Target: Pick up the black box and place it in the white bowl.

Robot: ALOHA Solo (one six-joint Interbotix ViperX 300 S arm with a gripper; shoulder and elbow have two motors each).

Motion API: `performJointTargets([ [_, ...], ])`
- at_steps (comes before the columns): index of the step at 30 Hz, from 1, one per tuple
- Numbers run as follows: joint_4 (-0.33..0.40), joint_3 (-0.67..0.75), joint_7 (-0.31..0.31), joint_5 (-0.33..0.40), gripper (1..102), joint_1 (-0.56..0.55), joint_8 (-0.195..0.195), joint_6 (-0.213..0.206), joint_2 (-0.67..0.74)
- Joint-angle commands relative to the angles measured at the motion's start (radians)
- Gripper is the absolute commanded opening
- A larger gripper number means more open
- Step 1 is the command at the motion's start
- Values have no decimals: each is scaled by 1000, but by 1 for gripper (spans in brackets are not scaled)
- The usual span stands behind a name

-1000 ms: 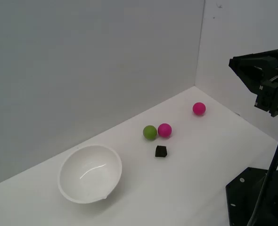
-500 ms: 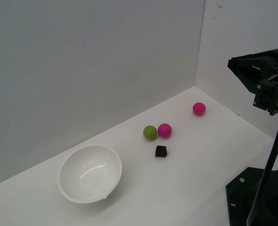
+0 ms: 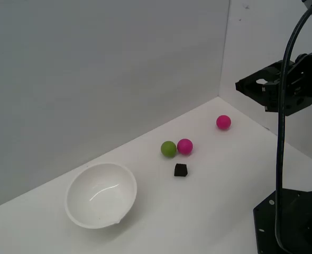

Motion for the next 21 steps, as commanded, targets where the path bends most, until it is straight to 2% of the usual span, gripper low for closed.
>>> performJointTargets([
  [1, -44, -43, 28, -48, 14, 6, 11, -18, -48],
  [5, -69, -107, 63, -72, 21, -3, 11, -46, -110],
  [9, -80, -170, 104, -83, 34, -8, 11, -104, -172],
  [13, -80, -213, 118, -83, 61, -12, 12, -143, -213],
  [15, -78, -227, 123, -81, 78, -12, 11, -152, -229],
  [17, -75, -241, 132, -75, 99, -14, 11, -160, -239],
  [21, -64, -250, 137, -66, 100, -21, 11, -172, -250],
])
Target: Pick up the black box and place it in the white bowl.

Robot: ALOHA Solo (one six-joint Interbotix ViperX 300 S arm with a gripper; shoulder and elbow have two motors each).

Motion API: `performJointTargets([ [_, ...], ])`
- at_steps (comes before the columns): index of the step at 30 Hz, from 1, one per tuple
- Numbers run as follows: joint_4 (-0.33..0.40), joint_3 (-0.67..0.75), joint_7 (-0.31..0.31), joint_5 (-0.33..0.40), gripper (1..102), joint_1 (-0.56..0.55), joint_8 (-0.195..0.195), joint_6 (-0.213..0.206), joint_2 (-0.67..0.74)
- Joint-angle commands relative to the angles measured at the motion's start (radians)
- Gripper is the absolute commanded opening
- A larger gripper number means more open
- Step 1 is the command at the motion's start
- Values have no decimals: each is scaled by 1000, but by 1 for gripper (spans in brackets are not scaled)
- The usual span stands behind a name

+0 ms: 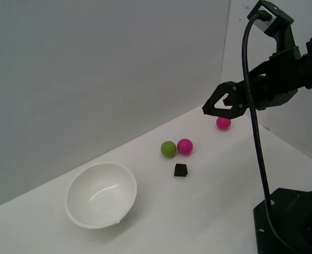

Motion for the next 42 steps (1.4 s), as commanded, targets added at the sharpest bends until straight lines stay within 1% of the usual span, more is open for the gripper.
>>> performJointTargets([
  [1, -2, -8, 8, -5, 100, -2, 11, -20, -9],
  [4, 6, -46, 23, 6, 100, -15, 11, -20, -46],
  [12, 29, -150, 17, 28, 100, -35, 11, -28, -150],
  [14, 35, -164, -3, 34, 100, -49, 11, -28, -166],
  [19, 72, -195, -81, 69, 100, -130, 11, -31, -196],
  [23, 92, -241, -126, 87, 100, -176, 11, -51, -242],
  [25, 94, -267, -138, 89, 100, -198, 11, -57, -268],
  [30, 89, -339, -172, 87, 99, -261, 11, -57, -341],
  [37, 87, -437, -179, 86, 99, -298, 14, -52, -439],
  [42, 77, -463, -204, 75, 99, -298, 15, -20, -465],
])
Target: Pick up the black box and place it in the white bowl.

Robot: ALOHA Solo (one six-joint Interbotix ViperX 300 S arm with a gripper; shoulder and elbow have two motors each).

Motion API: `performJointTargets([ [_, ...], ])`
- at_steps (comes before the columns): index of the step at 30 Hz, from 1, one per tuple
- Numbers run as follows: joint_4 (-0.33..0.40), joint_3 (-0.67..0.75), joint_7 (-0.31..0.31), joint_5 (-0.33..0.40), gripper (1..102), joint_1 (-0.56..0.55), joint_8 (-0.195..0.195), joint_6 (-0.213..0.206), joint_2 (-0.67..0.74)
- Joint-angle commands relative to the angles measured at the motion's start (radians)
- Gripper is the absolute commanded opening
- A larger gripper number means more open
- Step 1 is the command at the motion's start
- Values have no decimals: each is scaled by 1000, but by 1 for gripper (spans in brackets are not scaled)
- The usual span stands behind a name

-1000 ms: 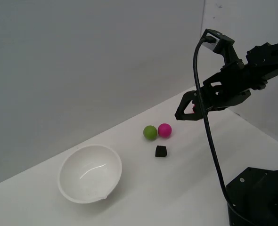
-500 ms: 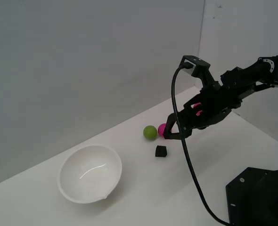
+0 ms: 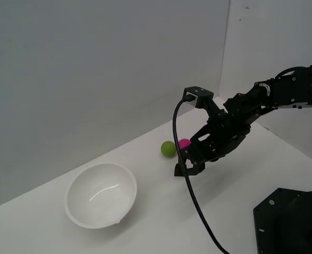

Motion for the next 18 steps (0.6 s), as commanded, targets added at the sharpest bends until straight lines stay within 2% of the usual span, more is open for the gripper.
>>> performJointTargets([
  [1, -20, 14, -9, -20, 99, -5, 17, 2, 9],
  [10, -37, -29, -52, -41, 93, -6, 17, 49, -29],
  [18, -49, -66, -57, -57, 92, -17, 23, 54, -69],
])
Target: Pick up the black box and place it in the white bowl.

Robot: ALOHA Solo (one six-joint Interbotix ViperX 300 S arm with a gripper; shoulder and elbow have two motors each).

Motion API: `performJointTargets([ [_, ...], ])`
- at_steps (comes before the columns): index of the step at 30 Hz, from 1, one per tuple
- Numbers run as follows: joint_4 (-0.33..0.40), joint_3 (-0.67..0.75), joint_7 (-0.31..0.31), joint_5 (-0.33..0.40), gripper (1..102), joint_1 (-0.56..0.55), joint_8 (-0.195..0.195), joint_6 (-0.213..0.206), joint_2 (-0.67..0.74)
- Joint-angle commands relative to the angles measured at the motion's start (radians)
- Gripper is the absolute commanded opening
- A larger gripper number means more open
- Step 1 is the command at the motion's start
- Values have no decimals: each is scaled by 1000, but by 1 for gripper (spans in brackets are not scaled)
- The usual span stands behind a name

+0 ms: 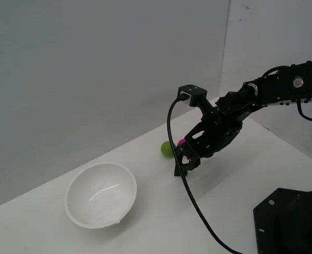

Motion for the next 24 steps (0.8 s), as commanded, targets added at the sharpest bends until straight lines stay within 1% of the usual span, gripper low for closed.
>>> performJointTargets([
  [1, -17, 12, 0, -23, 92, -15, 8, 0, 9],
  [12, -17, -18, -43, -25, 92, -44, 8, 2, -23],
  [24, -29, -46, -60, -37, 92, -58, 15, 2, -51],
])
